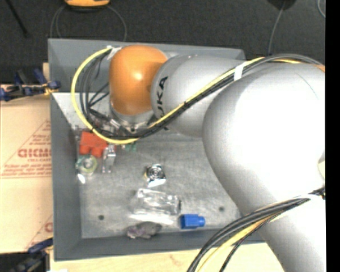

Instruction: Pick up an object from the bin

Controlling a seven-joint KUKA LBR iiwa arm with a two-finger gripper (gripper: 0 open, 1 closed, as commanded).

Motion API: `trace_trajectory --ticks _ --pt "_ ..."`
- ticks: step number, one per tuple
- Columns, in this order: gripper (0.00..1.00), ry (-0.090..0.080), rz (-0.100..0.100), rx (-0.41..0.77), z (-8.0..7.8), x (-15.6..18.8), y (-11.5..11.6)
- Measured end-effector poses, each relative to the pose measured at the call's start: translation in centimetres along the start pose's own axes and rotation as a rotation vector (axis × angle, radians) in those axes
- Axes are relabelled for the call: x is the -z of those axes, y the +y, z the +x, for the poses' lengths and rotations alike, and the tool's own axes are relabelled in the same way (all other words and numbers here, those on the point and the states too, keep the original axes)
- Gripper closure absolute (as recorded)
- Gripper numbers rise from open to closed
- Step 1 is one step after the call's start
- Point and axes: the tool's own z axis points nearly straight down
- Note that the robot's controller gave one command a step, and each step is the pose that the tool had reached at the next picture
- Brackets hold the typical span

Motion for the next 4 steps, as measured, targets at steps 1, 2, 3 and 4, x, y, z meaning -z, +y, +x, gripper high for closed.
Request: trace_trajectory --ticks 1,2,3,4 --pt "1.00 -0.002 -0.001 -0.005 0.0 0.4 0.0" --pt "1.00 -0.002 -0.003 -0.144 5.8 8.3 4.8" --pt "1.00 0.005 0.002 -0.151 6.0 8.1 4.4" --pt "1.00 -0.004 0.001 -0.020 5.2 13.6 3.3"
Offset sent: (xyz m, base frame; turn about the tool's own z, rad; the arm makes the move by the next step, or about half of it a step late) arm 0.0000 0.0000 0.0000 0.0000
